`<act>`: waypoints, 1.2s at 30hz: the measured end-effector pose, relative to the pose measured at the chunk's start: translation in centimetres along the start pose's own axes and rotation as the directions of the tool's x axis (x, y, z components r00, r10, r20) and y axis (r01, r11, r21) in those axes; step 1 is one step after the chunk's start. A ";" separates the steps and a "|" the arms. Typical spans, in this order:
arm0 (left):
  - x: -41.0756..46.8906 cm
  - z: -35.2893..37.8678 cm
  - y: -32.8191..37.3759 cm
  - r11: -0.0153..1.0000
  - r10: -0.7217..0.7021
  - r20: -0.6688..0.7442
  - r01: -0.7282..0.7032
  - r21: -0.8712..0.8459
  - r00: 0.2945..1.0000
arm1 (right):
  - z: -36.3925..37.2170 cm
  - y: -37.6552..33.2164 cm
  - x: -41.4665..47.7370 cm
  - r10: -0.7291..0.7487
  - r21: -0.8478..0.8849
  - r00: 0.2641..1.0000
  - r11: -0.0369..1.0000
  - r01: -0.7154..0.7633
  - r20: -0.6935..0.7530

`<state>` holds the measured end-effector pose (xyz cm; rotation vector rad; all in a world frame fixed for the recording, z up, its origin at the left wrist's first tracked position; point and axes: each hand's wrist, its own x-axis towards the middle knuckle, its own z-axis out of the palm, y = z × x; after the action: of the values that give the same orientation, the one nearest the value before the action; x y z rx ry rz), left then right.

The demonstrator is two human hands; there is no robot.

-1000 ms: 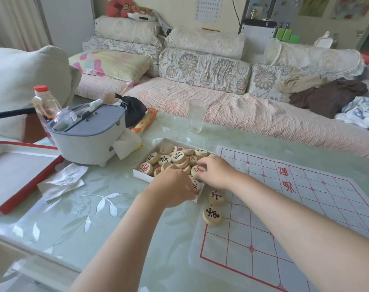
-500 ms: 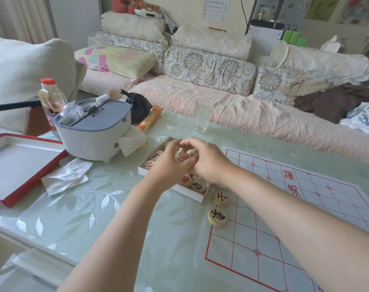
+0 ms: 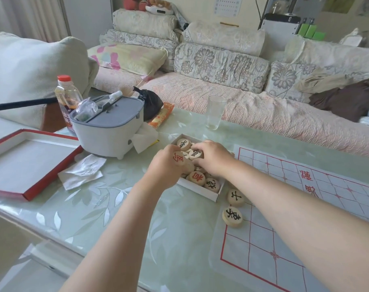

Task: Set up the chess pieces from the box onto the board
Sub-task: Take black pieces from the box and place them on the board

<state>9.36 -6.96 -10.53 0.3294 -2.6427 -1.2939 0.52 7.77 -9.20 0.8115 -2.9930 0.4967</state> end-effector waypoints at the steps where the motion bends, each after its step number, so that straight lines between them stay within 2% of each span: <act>1: 0.0 0.1 0.0 0.998 0.014 -0.004 -0.014 0.053 1.000 | 0.1 0.0 0.0 -0.002 0.008 1.000 1.000 0.003 -0.022; 6: -0.7 0.1 1.3 0.990 0.089 -0.002 -0.088 0.111 0.996 | -1.4 1.2 -1.2 0.033 0.131 0.996 0.991 -0.022 -0.085; 9: -1.8 1.3 3.3 0.953 0.206 0.030 -0.208 0.220 0.978 | -3.5 2.8 -3.1 0.086 0.145 0.990 0.987 -0.069 -0.111; 11: -2.8 2.6 4.9 0.926 0.269 0.103 -0.287 0.247 0.958 | -4.7 4.1 -5.2 0.113 0.139 0.988 0.985 -0.098 -0.105; 16: -5.2 6.9 7.4 0.843 0.421 0.313 -0.494 0.212 0.852 | -6.5 7.6 -12.4 0.190 0.130 0.981 0.974 -0.184 -0.034; 22: -7.9 10.9 9.0 0.742 0.517 0.395 -0.628 0.234 0.759 | -7.3 10.5 -19.2 0.249 0.136 0.968 0.960 -0.246 -0.006; 25: -8.9 12.1 9.3 0.714 0.516 0.440 -0.653 0.254 0.735 | -6.8 11.1 -21.2 0.245 0.180 0.969 0.954 -0.239 -0.010; 32: -9.6 12.7 8.6 0.715 0.446 0.491 -0.628 0.307 0.748 | -5.3 10.6 -22.5 0.235 0.232 0.972 0.945 -0.229 0.002; 36: -9.3 9.6 8.3 0.808 0.433 0.407 -0.546 0.220 0.804 | -5.0 7.9 -22.2 0.166 0.249 0.986 0.955 -0.163 0.008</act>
<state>14.80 7.83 -10.31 -0.5825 -2.9258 -0.7884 15.45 26.68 -8.72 0.5640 -3.0403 0.8948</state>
